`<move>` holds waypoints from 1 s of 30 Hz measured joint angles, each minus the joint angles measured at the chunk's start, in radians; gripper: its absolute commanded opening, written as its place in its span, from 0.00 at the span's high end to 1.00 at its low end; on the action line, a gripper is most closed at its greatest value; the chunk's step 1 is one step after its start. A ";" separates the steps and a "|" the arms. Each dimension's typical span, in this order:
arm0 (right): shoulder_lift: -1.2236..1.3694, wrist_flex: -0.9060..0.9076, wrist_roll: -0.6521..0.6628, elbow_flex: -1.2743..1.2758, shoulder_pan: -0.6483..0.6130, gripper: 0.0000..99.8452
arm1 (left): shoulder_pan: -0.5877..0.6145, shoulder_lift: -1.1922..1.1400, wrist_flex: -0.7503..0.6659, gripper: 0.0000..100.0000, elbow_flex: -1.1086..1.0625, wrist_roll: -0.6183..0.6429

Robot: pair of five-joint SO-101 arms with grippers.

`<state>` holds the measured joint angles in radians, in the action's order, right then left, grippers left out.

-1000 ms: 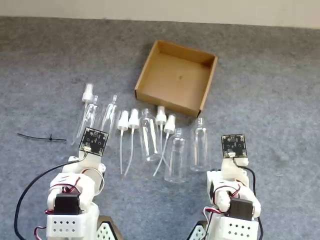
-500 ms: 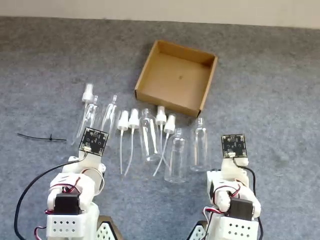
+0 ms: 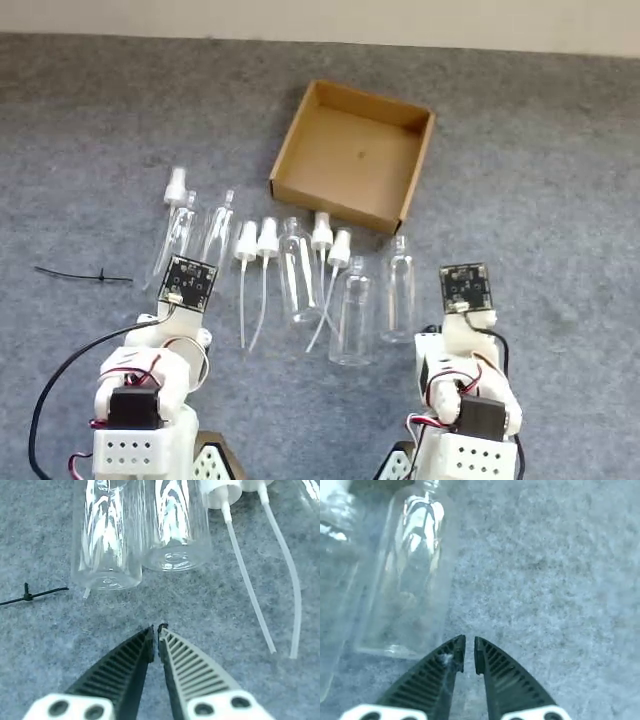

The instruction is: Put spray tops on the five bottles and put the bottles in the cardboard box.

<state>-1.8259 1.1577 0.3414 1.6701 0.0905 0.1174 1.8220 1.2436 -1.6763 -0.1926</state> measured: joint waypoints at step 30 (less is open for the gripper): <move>1.473 0.175 -0.213 -1.235 -0.284 0.73 | 0.000 0.000 0.000 0.96 0.000 0.000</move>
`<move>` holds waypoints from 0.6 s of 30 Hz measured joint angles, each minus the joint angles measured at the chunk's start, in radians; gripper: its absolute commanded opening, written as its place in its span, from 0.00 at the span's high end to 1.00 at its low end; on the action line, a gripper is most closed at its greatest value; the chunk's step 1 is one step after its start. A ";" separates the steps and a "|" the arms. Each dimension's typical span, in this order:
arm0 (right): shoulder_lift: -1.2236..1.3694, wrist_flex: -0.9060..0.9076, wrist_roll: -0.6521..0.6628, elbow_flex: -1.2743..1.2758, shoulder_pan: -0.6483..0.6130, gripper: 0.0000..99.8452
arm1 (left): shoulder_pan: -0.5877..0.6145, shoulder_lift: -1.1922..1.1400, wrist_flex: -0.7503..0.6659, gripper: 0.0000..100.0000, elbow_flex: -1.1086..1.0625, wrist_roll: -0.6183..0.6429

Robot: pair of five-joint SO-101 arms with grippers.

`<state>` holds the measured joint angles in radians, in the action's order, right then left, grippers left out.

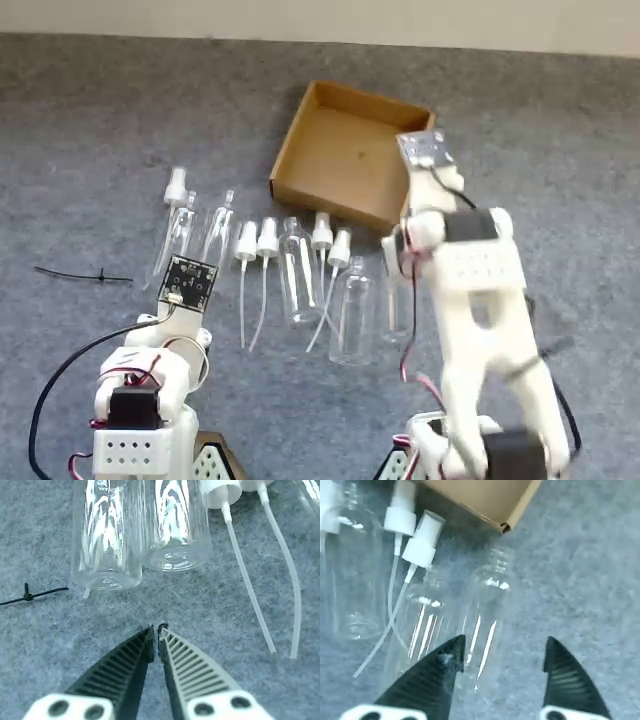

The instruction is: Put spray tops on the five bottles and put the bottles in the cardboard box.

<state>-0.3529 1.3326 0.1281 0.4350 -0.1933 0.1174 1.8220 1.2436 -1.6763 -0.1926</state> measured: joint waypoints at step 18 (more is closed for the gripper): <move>0.390 -0.101 -0.054 -0.066 -0.021 0.89 | 0.000 0.000 0.000 0.96 0.000 0.000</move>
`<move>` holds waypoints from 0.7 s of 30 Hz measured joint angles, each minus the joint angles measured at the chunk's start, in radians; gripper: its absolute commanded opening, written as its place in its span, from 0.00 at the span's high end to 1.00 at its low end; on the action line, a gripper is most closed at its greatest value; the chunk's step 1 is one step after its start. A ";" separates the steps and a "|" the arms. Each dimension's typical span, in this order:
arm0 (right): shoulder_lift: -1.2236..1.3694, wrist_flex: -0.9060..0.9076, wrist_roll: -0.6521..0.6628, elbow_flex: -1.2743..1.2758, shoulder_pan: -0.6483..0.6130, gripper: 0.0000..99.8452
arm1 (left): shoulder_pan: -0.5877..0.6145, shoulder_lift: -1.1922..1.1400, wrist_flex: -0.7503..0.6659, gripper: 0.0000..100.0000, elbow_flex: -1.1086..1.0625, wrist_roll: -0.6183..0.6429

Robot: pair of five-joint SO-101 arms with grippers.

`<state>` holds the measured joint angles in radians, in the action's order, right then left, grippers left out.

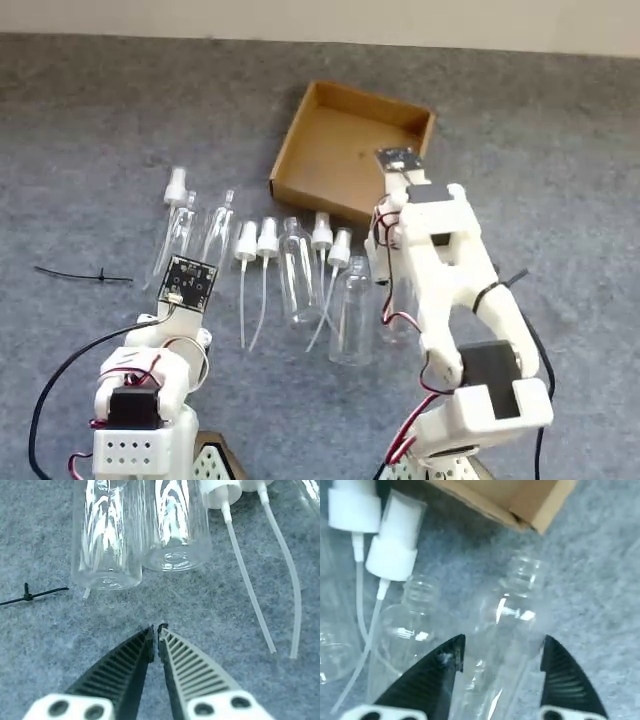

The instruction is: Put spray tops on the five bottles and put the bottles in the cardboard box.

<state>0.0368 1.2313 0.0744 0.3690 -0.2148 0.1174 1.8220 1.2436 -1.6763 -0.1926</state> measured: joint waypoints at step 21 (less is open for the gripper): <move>0.041 0.094 0.506 -0.031 0.506 0.83 | 0.000 0.000 0.000 0.96 0.000 0.000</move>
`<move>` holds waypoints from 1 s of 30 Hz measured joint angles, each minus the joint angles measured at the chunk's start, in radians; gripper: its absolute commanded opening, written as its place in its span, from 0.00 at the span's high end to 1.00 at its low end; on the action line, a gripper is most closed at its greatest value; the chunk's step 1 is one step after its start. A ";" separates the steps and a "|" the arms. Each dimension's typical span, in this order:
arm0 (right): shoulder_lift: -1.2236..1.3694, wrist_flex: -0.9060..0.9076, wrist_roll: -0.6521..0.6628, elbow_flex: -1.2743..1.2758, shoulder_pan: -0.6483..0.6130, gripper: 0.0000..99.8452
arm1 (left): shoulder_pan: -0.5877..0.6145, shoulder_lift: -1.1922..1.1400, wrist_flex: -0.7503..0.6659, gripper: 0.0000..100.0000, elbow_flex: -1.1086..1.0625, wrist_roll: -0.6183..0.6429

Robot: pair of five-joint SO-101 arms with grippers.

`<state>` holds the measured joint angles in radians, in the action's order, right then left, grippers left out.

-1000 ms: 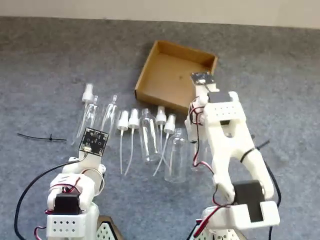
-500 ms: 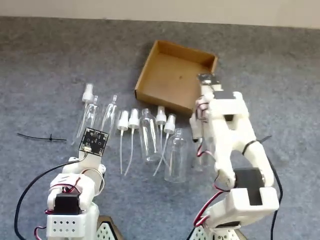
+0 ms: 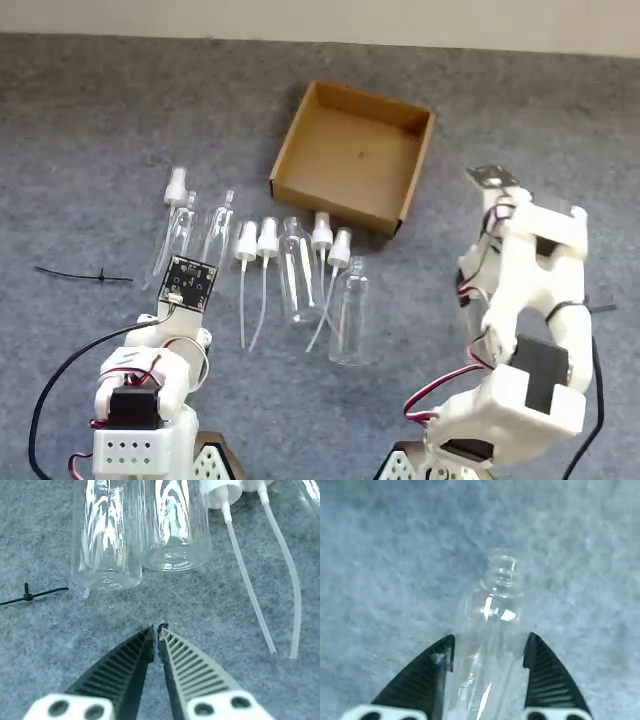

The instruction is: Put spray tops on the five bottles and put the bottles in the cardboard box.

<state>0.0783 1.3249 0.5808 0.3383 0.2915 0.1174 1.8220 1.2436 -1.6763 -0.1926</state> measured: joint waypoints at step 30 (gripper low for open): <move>0.018 -0.032 -0.097 -0.064 0.014 0.72 | 0.000 0.000 0.000 0.96 0.000 0.000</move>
<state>0.0967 1.2927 0.4841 0.2739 0.3053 0.1174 1.8220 1.2436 -1.6763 -0.1926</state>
